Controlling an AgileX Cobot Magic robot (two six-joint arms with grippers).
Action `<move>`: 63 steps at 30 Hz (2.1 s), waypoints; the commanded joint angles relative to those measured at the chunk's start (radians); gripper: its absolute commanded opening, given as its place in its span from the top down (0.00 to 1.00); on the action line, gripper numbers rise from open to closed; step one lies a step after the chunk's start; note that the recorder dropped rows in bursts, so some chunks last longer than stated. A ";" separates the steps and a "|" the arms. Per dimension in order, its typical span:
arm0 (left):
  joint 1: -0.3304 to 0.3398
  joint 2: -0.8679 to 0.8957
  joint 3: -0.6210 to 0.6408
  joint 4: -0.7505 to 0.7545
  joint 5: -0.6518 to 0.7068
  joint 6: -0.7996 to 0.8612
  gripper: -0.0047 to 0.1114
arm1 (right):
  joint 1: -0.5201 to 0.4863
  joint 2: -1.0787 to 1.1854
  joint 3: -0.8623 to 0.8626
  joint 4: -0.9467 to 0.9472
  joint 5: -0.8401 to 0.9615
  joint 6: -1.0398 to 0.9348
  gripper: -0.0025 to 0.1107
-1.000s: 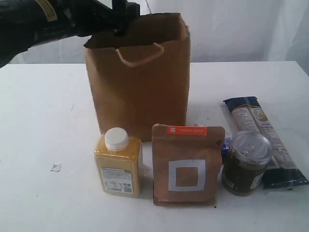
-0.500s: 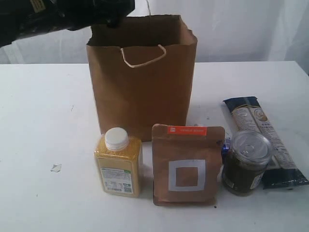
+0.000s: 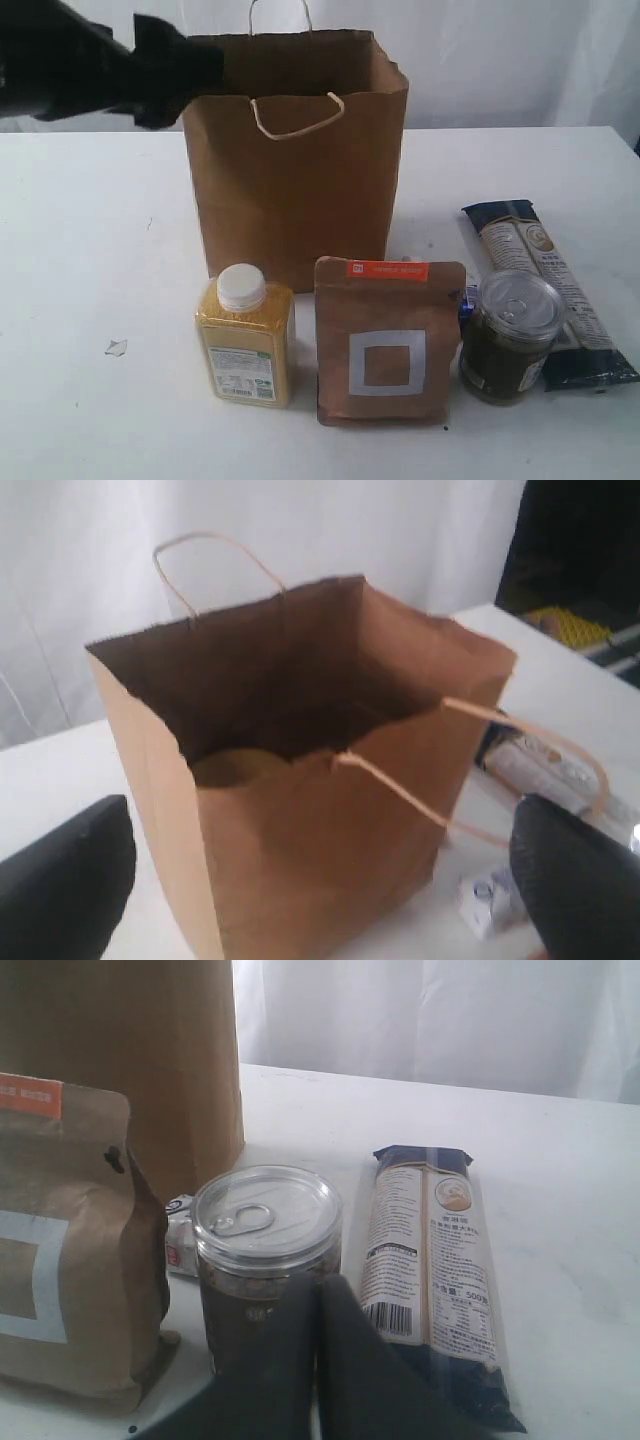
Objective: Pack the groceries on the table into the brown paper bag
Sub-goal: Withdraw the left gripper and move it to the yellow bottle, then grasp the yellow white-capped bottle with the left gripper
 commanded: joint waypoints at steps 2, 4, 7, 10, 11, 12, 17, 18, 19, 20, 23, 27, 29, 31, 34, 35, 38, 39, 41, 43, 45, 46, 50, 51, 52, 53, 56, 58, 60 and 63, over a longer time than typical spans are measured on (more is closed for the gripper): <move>-0.124 -0.106 0.016 -0.012 0.245 0.117 0.06 | -0.004 -0.006 0.005 0.000 -0.009 0.003 0.98; -0.158 -0.127 0.016 -0.090 0.291 0.205 0.06 | -0.004 -0.006 0.005 0.000 -0.009 0.003 0.98; -0.193 -0.138 0.014 -0.257 0.368 0.400 0.06 | -0.004 -0.006 0.005 0.000 -0.009 0.003 0.98; -0.199 -0.135 0.014 -0.416 0.436 0.682 0.06 | -0.004 -0.006 0.005 0.000 -0.011 0.003 0.98; -0.199 -0.131 0.014 -0.454 0.459 0.778 0.06 | -0.004 -0.006 0.005 0.000 -0.011 0.003 0.98; -0.199 -0.126 0.012 -0.477 0.480 0.848 0.06 | -0.004 -0.006 0.005 0.000 -0.011 0.003 0.98; -0.191 -0.050 -0.048 -0.503 0.583 0.968 0.06 | -0.004 -0.006 0.005 0.000 -0.011 0.003 0.98; -0.180 -0.022 -0.067 -0.503 0.608 0.971 0.06 | -0.004 -0.006 0.005 0.000 -0.011 0.003 0.98; -0.168 0.007 -0.082 -0.503 0.625 0.987 0.06 | -0.004 -0.006 0.005 0.000 -0.011 0.003 0.98; -0.156 0.036 -0.100 -0.504 0.645 1.007 0.06 | -0.004 -0.006 0.005 0.000 -0.011 0.003 0.98; -0.131 0.118 -0.156 -0.504 0.681 1.060 0.06 | -0.004 -0.006 0.005 0.000 -0.010 0.003 0.98; -0.126 0.199 -0.196 -0.513 0.667 1.152 0.06 | -0.004 -0.006 0.005 0.000 -0.010 0.003 0.98; -0.126 0.235 -0.208 -0.522 0.660 1.180 0.06 | -0.004 -0.006 0.005 0.000 -0.010 0.003 0.98; -0.126 0.269 -0.218 -0.522 0.660 1.201 0.06 | -0.004 -0.006 0.005 0.000 -0.010 0.003 0.98; -0.121 0.310 -0.231 -0.522 0.648 1.206 0.06 | -0.004 -0.006 0.005 0.000 -0.012 0.003 0.98; -0.113 0.324 -0.231 -0.532 0.645 1.217 0.06 | -0.004 -0.006 0.005 0.000 -0.012 0.003 0.98; -0.089 0.359 -0.231 -0.543 0.634 1.232 0.06 | -0.004 -0.006 0.005 0.000 -0.012 0.003 0.98; -0.084 0.369 -0.231 -0.545 0.630 1.242 0.06 | -0.004 -0.006 0.005 0.000 -0.012 0.003 0.98; -0.084 0.390 -0.231 -0.545 0.620 1.267 0.06 | -0.004 -0.006 0.005 0.000 -0.012 0.003 0.98; -0.084 0.410 -0.231 -0.549 0.605 1.283 0.06 | -0.004 -0.006 0.005 0.000 -0.012 0.003 0.98; -0.074 0.433 -0.231 -0.551 0.596 1.285 0.06 | -0.004 -0.006 0.005 0.000 -0.012 0.003 0.98; -0.067 0.443 -0.231 -0.551 0.595 1.285 0.06 | -0.004 -0.006 0.005 0.000 -0.009 0.003 0.98; -0.044 0.482 -0.231 -0.551 0.585 1.301 0.06 | -0.004 -0.006 0.005 0.000 -0.009 0.003 0.98; -0.037 0.495 -0.231 -0.553 0.583 1.306 0.06 | -0.004 -0.006 0.005 0.000 -0.009 0.003 0.98; -0.037 0.503 -0.231 -0.553 0.578 1.306 0.06 | -0.004 -0.006 0.005 0.000 -0.009 0.003 0.98; -0.035 0.512 -0.231 -0.553 0.573 1.306 0.06 | -0.004 -0.006 0.005 0.000 -0.009 0.003 0.98; -0.033 0.537 -0.231 -0.559 0.572 1.308 0.06 | -0.004 -0.006 0.005 0.000 -0.009 0.003 0.98; -0.029 0.553 -0.231 -0.561 0.572 1.308 0.06 | -0.004 -0.006 0.005 0.000 -0.011 0.003 0.98; -0.029 0.567 -0.231 -0.561 0.572 1.308 0.06 | -0.004 -0.006 0.005 0.000 -0.011 0.003 0.98; -0.029 0.571 -0.231 -0.568 0.572 1.302 0.15 | -0.004 -0.006 0.005 0.000 -0.011 0.003 0.98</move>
